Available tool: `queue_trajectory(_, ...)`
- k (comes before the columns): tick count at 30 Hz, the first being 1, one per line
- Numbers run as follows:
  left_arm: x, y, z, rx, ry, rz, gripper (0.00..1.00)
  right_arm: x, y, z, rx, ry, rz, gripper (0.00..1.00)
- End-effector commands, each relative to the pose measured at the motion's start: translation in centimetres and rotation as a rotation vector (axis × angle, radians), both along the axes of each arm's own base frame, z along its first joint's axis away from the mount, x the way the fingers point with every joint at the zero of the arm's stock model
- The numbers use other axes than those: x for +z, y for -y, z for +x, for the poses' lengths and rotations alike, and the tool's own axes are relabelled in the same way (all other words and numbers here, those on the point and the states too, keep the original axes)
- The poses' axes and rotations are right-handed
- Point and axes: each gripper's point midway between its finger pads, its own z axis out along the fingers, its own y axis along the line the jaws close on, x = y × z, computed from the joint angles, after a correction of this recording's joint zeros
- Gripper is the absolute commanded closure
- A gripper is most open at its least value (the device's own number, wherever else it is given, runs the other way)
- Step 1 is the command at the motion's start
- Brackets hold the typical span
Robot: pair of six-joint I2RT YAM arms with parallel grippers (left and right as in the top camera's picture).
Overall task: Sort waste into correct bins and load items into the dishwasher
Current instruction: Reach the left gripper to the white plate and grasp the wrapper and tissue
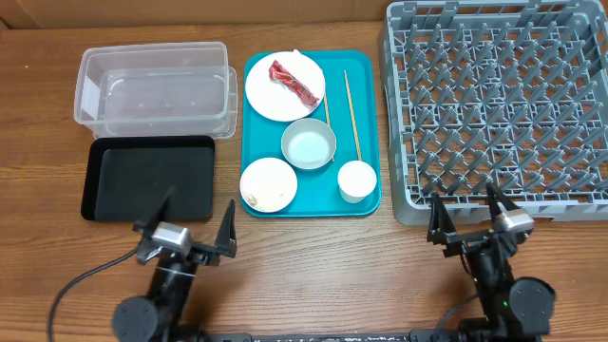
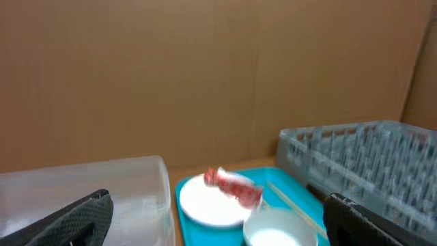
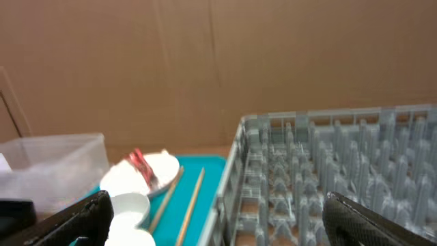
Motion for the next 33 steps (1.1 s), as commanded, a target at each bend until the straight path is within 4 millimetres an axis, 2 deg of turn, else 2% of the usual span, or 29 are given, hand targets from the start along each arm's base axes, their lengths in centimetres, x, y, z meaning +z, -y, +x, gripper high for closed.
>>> queue_trajectory(1,5.1,0.5,-0.7,-0.029,0.040,0.000,0.00,4.6,-0.3,-1.4,0.021,0.068,0.003,0.00)
queue_trajectory(5,9.4,1.4,1.1,-0.083,0.004,0.014,0.00,6.0,-0.4,-1.9,0.027,0.011,0.000,0.00)
queue_trajectory(8,11.2,2.6,2.6,-0.165,-0.050,0.022,0.00,6.5,-0.7,-2.2,0.048,-0.032,-0.005,0.00)
queue_trajectory(11,12.0,3.7,4.3,-0.242,-0.134,0.021,0.00,7.0,-0.7,-2.4,0.052,-0.078,-0.007,0.00)
queue_trajectory(17,12.3,5.0,7.6,-0.290,-0.306,0.055,0.00,8.2,-0.8,-2.6,0.057,-0.201,-0.013,0.00)
queue_trajectory(24,12.0,6.7,10.9,-0.223,-0.456,0.172,0.00,10.7,-1.3,-1.9,0.085,-0.337,-0.016,0.00)
queue_trajectory(33,9.6,8.9,12.7,-0.158,-0.664,0.394,0.00,10.0,-2.2,1.0,0.121,-0.548,-0.016,0.00)
